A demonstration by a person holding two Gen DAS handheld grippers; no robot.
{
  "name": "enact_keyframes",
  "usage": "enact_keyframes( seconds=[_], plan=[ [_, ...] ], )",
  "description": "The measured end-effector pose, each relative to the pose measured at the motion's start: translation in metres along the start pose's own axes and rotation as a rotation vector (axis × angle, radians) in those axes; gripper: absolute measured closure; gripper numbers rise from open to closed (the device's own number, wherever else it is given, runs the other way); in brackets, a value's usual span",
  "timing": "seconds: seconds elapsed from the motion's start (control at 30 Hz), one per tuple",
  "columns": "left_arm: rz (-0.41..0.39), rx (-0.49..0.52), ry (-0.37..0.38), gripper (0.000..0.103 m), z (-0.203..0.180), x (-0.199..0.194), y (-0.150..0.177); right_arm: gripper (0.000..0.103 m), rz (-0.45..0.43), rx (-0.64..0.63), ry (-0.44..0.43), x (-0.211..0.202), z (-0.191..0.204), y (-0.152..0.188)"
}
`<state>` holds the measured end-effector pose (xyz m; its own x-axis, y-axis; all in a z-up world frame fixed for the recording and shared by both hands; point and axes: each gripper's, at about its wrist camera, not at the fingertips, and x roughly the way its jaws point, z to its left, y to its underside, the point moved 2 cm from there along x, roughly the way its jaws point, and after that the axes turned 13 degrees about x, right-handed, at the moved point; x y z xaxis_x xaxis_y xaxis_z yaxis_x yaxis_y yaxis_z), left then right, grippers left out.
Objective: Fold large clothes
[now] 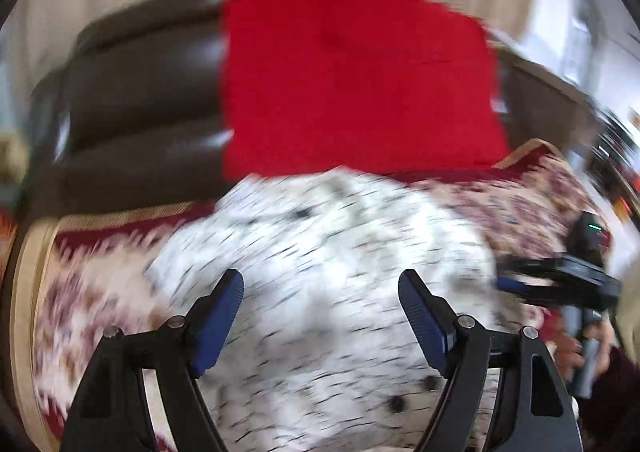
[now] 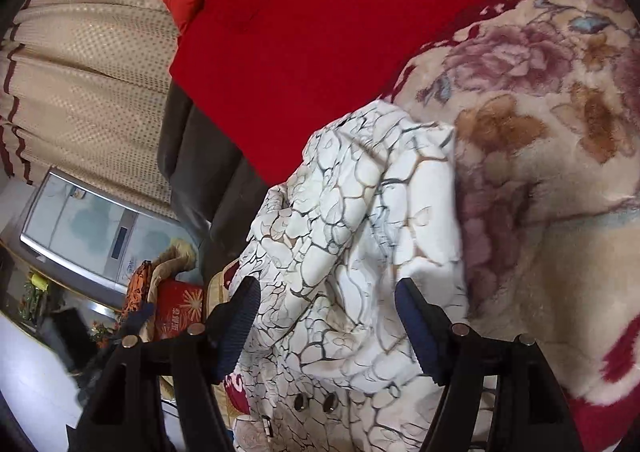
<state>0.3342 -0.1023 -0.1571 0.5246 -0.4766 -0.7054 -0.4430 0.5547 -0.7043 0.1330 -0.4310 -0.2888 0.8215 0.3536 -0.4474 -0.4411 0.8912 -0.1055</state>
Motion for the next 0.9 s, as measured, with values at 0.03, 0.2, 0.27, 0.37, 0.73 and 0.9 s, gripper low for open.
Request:
enact_keyframes(
  seconds=[0.03,0.2,0.27,0.37,0.73,0.9],
  plan=[
    [0.024,-0.044,-0.017,0.023,0.011,0.006,0.007,0.029,0.009,-0.002,-0.006,0.006,0.004,-0.001],
    [0.13,-0.227,-0.086,0.023,0.053,0.049,0.048,0.029,0.069,0.115,-0.054,0.045,0.008,-0.017],
    [0.159,-0.262,-0.11,0.023,0.059,0.067,0.061,0.029,0.079,0.151,-0.012,0.064,0.007,-0.023],
    [0.226,-0.279,-0.156,0.023,0.064,0.092,0.079,0.029,0.041,0.189,0.019,0.086,0.004,-0.032],
    [0.332,-0.233,-0.197,0.023,0.056,0.104,0.112,0.094,-0.257,-0.235,0.235,0.054,0.064,-0.002],
    [0.291,-0.24,-0.212,0.023,0.053,0.08,0.113,0.094,-0.273,-0.286,0.337,0.032,0.055,0.012]
  ],
)
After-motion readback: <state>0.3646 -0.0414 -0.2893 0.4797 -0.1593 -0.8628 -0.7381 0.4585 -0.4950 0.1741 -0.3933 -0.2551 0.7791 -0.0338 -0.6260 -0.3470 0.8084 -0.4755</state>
